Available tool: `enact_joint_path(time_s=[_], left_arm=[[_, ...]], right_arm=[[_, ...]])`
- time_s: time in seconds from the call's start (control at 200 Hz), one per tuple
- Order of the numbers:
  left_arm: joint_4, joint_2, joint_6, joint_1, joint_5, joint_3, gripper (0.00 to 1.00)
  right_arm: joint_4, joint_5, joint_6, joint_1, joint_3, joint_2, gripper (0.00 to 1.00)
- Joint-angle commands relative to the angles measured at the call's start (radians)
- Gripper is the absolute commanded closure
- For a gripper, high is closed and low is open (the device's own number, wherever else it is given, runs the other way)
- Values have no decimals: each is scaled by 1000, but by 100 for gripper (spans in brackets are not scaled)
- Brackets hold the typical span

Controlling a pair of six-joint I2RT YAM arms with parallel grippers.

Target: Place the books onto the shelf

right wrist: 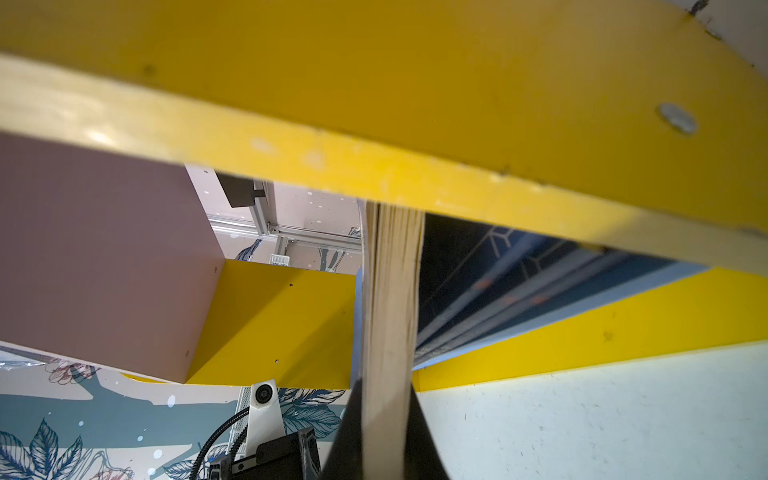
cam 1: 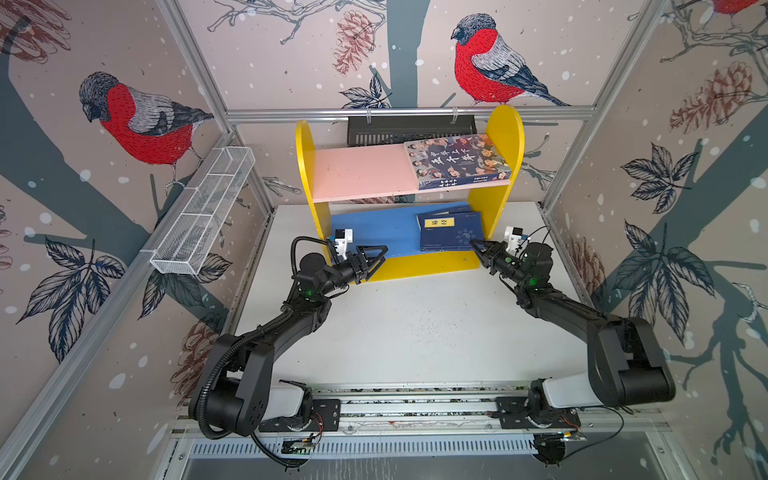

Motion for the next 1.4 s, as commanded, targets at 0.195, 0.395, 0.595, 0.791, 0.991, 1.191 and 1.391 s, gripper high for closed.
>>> enact_joint_path(time_s=[0.195, 0.395, 0.595, 0.791, 0.991, 1.191, 1.391], left_arm=[[34, -14, 6, 1, 6, -4, 22], [40, -23, 5, 1, 4, -11, 22], [44, -29, 5, 1, 1, -19, 22], [51, -32, 2, 1, 2, -25, 22], [53, -40, 0, 2, 1, -30, 22], [49, -44, 3, 2, 0, -32, 22], [46, -51, 5, 3, -1, -36, 22]], right_arm=[[47, -30, -13, -29, 31, 47, 92], [48, -50, -4, -30, 59, 79, 80], [43, -43, -7, -35, 63, 85, 57], [33, -35, 4, -35, 62, 81, 47], [0, -15, 6, -37, 44, 53, 44], [-57, 5, -13, -35, 39, 31, 42], [-49, 28, 5, -31, 5, -6, 42]])
